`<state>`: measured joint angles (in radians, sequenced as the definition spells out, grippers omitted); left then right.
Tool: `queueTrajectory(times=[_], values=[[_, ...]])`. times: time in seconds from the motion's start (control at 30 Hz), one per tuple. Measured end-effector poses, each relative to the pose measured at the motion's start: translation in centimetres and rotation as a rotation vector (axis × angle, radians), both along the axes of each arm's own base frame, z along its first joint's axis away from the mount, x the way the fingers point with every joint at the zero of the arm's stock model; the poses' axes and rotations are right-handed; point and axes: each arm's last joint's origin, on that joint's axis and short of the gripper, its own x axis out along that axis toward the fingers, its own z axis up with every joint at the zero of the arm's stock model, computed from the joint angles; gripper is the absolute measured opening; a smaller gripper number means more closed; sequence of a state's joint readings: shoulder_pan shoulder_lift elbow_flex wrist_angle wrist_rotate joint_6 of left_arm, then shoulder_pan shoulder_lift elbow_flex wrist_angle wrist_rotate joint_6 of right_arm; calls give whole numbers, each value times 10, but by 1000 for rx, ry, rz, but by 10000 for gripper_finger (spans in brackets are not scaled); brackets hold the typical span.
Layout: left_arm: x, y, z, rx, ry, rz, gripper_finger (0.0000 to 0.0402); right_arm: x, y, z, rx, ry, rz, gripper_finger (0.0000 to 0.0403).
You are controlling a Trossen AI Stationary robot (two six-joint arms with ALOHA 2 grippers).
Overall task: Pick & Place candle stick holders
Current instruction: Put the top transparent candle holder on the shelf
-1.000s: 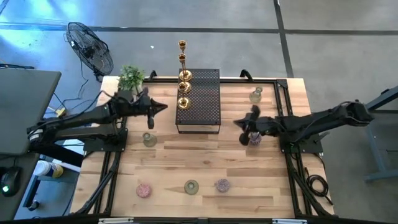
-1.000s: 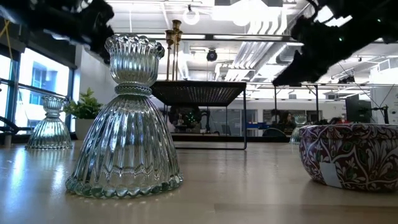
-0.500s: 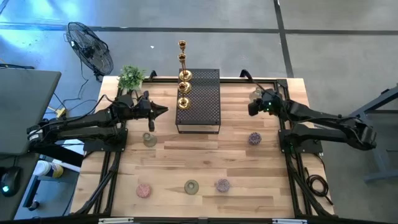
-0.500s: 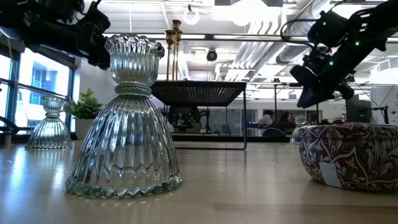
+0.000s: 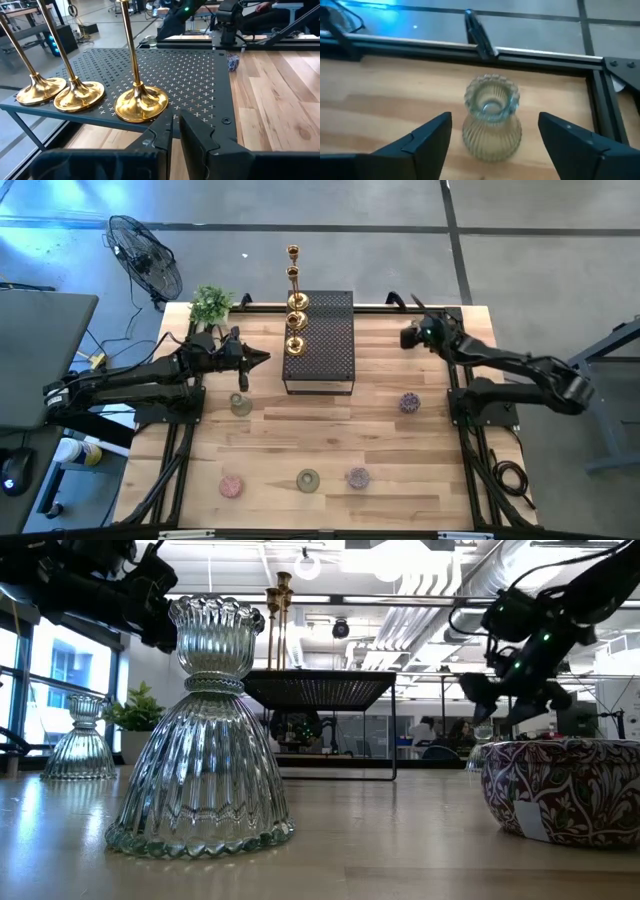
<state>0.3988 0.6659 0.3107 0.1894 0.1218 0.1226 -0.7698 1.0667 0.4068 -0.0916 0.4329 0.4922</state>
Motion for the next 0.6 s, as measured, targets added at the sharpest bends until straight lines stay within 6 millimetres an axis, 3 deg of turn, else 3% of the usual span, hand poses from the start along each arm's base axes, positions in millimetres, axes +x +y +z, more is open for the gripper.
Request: queueTrajectory(times=[0.3, 0.6], values=[[0, 0, 0, 3, 1, 1, 30, 7, -22, -17, -21, 28, -7, 262], [0, 0, 0, 1, 0, 2, 30, 10, -24, -19, -36, 38, 30, 144]])
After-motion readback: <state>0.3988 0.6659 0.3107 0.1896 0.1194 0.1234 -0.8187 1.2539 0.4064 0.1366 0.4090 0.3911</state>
